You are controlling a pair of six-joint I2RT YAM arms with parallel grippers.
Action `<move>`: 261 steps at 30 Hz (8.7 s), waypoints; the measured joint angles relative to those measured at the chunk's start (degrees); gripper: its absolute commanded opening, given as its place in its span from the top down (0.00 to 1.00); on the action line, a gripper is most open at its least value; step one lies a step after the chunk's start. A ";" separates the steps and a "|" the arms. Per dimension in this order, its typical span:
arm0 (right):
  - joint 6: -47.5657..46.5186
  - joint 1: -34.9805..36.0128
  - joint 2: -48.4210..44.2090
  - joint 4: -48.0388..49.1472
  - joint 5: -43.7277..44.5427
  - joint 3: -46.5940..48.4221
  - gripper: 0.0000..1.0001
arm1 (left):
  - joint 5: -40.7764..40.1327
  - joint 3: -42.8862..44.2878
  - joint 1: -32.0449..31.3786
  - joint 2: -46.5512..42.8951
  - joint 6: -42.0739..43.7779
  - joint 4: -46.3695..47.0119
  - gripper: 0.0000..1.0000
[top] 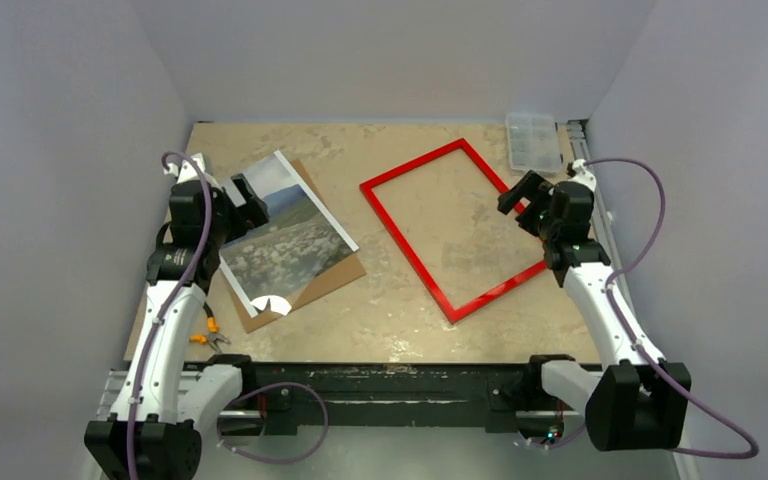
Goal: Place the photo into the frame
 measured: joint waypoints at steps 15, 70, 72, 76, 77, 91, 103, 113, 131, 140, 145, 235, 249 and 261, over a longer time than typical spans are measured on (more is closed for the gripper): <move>-10.78 23.41 14.75 -13.79 -0.87 9.99 0.07 | 14.36 2.47 0.44 -5.70 -0.79 -5.42 0.00; -19.37 42.82 18.01 -23.69 -11.91 20.15 1.00 | 35.91 -5.31 -10.86 22.03 -30.97 22.12 0.13; -19.30 42.82 16.48 -24.28 -13.05 20.11 1.00 | 35.82 -5.49 -11.21 23.58 -31.95 23.89 0.13; -19.12 42.82 14.05 -24.63 -14.93 19.19 1.00 | 35.63 -6.25 -11.32 26.03 -33.44 28.79 0.24; -19.12 42.82 13.70 -24.87 -15.32 18.99 1.00 | 35.58 -6.62 -11.32 26.23 -33.73 29.68 0.30; -19.15 43.41 11.69 -26.45 -15.41 15.80 0.77 | 37.03 -10.34 -11.89 30.10 -44.85 43.63 1.00; -19.65 43.50 10.88 -26.01 -10.38 20.59 0.15 | 32.61 -11.15 -13.64 23.21 -43.39 38.25 1.00; -20.02 54.16 12.98 -29.09 8.81 32.30 0.15 | 29.07 -11.13 -14.56 19.61 -43.80 32.96 1.00; -25.31 79.03 33.22 -35.04 52.30 37.07 0.26 | 28.52 -11.10 -14.64 18.86 -43.91 30.69 1.00; -19.30 78.95 43.25 -42.07 62.42 37.51 0.30 | 28.24 -11.10 -14.64 18.16 -43.87 30.25 1.00; -14.34 78.03 44.52 -46.12 65.33 37.48 0.35 | 28.13 -11.10 -14.64 17.81 -43.87 29.99 1.00; 2.60 11.78 18.29 -31.23 -36.83 39.89 1.00 | 12.04 2.16 -14.95 4.33 -23.82 -1.38 0.06; -0.28 3.72 16.26 -26.77 -31.15 30.77 0.89 | 13.33 2.40 -14.95 6.80 -23.78 -1.27 0.07; -9.49 4.02 24.74 -28.06 -15.02 22.60 0.91 | 14.78 2.38 -14.95 11.37 -22.29 -0.68 0.08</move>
